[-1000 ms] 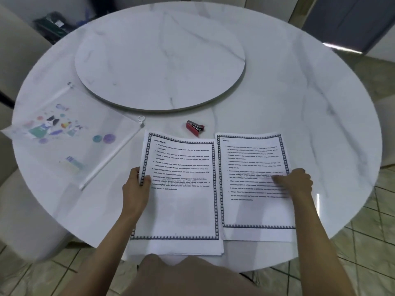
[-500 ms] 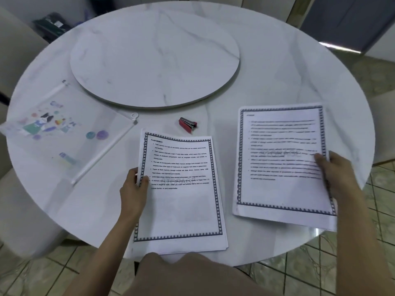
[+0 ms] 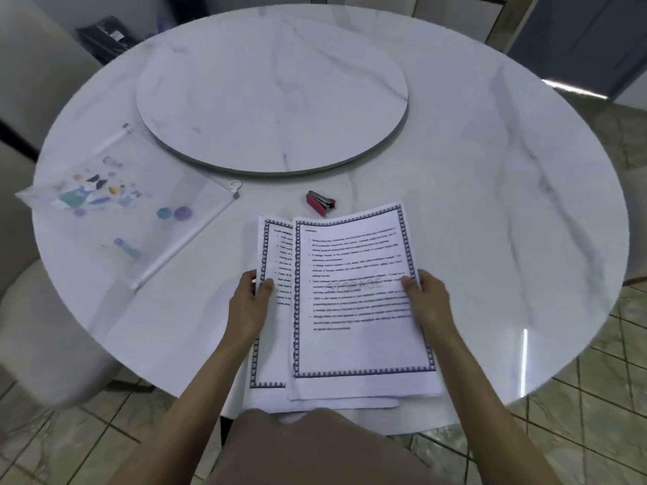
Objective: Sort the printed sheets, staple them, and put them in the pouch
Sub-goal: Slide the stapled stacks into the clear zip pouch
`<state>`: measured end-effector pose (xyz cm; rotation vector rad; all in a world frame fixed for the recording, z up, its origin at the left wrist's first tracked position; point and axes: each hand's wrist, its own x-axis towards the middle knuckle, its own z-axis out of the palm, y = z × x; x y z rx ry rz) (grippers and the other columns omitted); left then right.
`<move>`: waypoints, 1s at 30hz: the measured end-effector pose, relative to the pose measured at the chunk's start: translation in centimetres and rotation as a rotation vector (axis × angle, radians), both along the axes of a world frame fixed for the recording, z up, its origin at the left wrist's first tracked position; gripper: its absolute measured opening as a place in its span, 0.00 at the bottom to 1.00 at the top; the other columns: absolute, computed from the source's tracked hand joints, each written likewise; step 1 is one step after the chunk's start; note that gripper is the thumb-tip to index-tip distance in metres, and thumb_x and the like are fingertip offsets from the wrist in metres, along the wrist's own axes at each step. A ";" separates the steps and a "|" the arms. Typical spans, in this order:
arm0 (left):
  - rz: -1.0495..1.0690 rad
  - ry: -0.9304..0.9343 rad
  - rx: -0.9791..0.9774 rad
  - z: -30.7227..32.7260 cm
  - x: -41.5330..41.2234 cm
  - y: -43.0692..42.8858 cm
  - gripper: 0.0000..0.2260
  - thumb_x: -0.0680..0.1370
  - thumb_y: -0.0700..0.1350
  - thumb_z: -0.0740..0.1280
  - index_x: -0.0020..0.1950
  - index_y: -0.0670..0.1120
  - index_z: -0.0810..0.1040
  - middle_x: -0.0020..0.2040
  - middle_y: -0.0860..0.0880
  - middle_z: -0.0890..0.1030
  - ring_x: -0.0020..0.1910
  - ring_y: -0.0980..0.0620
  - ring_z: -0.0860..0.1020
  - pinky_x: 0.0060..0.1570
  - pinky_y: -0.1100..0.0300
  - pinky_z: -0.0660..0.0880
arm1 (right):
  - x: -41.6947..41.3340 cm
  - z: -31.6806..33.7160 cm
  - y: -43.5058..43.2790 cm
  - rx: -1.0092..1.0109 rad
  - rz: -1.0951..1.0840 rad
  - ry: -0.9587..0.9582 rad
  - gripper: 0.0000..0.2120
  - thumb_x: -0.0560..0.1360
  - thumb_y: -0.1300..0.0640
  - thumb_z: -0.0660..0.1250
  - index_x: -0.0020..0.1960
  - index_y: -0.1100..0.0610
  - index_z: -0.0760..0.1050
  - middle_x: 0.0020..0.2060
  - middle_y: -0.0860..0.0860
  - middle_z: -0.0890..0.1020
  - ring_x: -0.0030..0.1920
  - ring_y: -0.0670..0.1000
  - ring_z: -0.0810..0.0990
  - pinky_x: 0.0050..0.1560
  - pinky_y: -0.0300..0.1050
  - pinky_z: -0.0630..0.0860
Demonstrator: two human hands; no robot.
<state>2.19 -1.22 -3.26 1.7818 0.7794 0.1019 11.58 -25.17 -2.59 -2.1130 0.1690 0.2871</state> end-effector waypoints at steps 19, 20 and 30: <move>-0.198 -0.382 -0.060 4.8 -0.3 2.5 0.08 0.79 0.41 0.61 0.54 0.53 0.71 0.51 0.58 0.79 0.49 0.65 0.79 0.47 0.71 0.76 | 0.0 2.2 5.9 0.383 -0.062 0.168 0.27 0.73 0.48 0.67 0.68 0.55 0.64 0.53 0.49 0.78 0.51 0.48 0.77 0.46 0.36 0.73; -0.184 -0.407 -0.047 5.4 -0.2 2.9 0.09 0.79 0.41 0.61 0.53 0.55 0.71 0.51 0.59 0.78 0.48 0.66 0.79 0.46 0.71 0.75 | 0.2 2.8 6.3 0.417 -0.064 0.163 0.24 0.74 0.48 0.66 0.66 0.55 0.67 0.50 0.49 0.79 0.49 0.47 0.79 0.43 0.35 0.74; -0.113 -0.673 -0.018 11.8 2.0 5.7 0.13 0.79 0.39 0.61 0.56 0.57 0.67 0.53 0.62 0.76 0.52 0.69 0.76 0.51 0.72 0.74 | -1.1 10.2 11.4 0.717 -0.079 -0.474 0.05 0.78 0.62 0.61 0.46 0.53 0.71 0.41 0.43 0.79 0.44 0.42 0.78 0.47 0.37 0.77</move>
